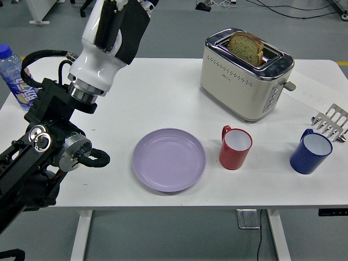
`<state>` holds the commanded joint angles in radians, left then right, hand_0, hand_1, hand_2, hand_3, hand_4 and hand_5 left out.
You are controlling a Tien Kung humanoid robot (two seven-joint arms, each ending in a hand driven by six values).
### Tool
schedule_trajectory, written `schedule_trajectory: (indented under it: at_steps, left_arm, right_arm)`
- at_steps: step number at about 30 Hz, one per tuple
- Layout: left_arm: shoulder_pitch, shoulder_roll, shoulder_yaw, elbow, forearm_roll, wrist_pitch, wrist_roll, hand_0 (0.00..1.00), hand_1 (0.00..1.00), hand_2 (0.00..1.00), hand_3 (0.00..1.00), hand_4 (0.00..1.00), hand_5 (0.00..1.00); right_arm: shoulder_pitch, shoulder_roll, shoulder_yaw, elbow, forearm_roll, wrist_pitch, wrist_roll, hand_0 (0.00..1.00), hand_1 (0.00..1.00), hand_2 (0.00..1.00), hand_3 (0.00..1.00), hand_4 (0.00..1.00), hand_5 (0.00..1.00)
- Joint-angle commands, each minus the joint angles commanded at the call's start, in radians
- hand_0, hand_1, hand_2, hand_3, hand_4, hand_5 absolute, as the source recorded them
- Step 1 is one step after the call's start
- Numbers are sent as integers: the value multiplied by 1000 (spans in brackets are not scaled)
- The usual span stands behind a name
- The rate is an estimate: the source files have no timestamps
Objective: Push plate across desktop
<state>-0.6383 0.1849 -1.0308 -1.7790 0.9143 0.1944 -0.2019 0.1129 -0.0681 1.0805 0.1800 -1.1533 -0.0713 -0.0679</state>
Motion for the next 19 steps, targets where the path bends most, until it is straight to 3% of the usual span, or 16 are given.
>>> schedule_trajectory:
  at_steps: [3,5,6,11,12,17,19]
  left_arm:
    - [25,10,-25,0,37,57,-76,884,919,885,640,458,998]
    - [53,18,-31,0,2,53,-94,884,919,885,640,458,998]
    - [83,17,-39,0,-47,38,-92,871,903,863,754,449,998]
    - [167,1,-94,0,-239,-4,-91,871,903,863,754,449,998]
    - [174,-1,-100,0,-285,-7,-91,879,908,887,896,439,998]
    - [222,-4,-150,0,-486,-24,-87,879,908,887,896,439,998]
    - [235,-3,-159,0,-521,-31,-84,879,908,887,896,439,998]
  right_arm:
    - [-5,-1,-1,0,9,-1,2,601,545,639,614,134,365]
    - [-7,-3,-2,0,10,-1,3,601,545,639,614,134,365]
    - [-9,-3,-2,0,14,-2,3,601,545,639,615,133,365]
    - [-12,-6,-9,0,32,-5,7,601,545,639,615,133,365]
    - [-13,-6,-9,0,33,-5,7,600,545,639,615,133,365]
    - [-18,-9,-8,0,40,-7,7,600,545,639,615,133,365]
    - [-22,-9,-5,0,41,-7,7,600,545,639,615,133,365]
